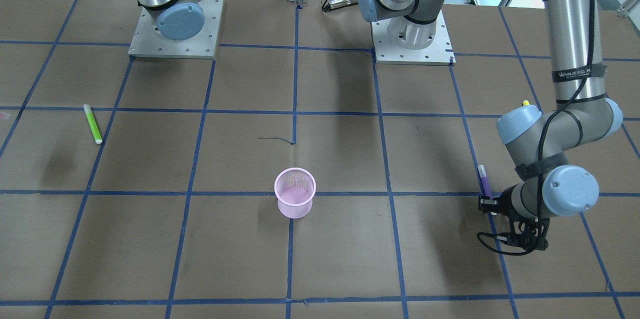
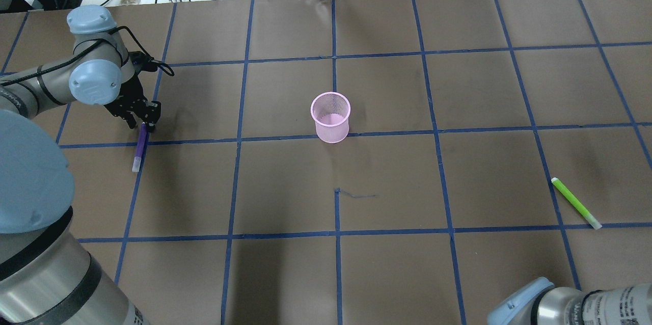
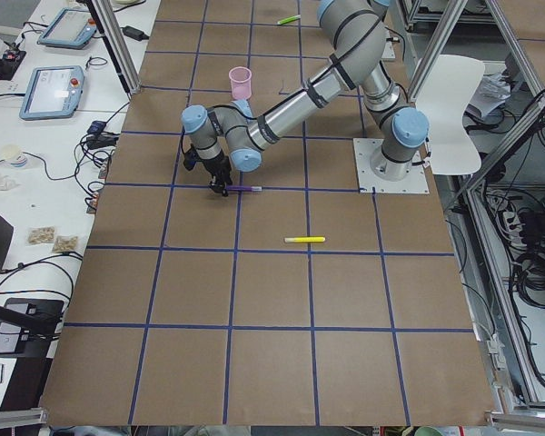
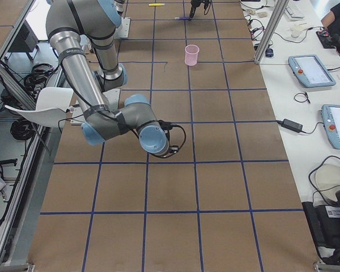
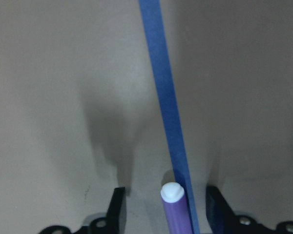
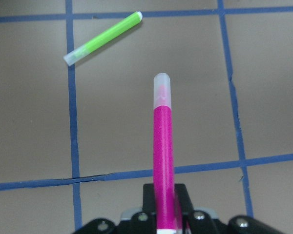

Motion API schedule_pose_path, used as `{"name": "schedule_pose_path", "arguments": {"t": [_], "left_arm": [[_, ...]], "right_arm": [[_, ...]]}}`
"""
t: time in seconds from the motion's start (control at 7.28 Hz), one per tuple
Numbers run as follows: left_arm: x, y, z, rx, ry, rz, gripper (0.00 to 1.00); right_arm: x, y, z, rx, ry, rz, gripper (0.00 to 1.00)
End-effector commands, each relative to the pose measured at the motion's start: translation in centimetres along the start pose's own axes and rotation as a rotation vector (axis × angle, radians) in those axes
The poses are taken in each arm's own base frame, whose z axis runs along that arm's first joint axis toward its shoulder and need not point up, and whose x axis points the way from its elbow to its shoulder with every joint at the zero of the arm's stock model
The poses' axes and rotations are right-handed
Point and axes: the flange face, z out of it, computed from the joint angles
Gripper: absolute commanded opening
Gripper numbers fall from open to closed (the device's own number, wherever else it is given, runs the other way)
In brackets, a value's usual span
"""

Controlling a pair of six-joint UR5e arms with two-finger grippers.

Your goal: Insert purple and pink pens into pink cup

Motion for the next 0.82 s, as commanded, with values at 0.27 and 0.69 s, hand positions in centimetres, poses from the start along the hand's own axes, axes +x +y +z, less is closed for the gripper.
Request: {"name": "schedule_pose_path", "arguments": {"t": [0.27,0.69], "left_arm": [[0.3,-0.1,0.1,0.008,0.025,0.003,0.10],[0.3,0.1,-2.7,0.038,0.004,0.006,0.00]], "right_arm": [[5.0,-27.4,-4.5,-0.055,-0.035,-0.053,0.00],[6.8,-46.8,1.3,-0.109,-0.045,0.108,0.00]]}}
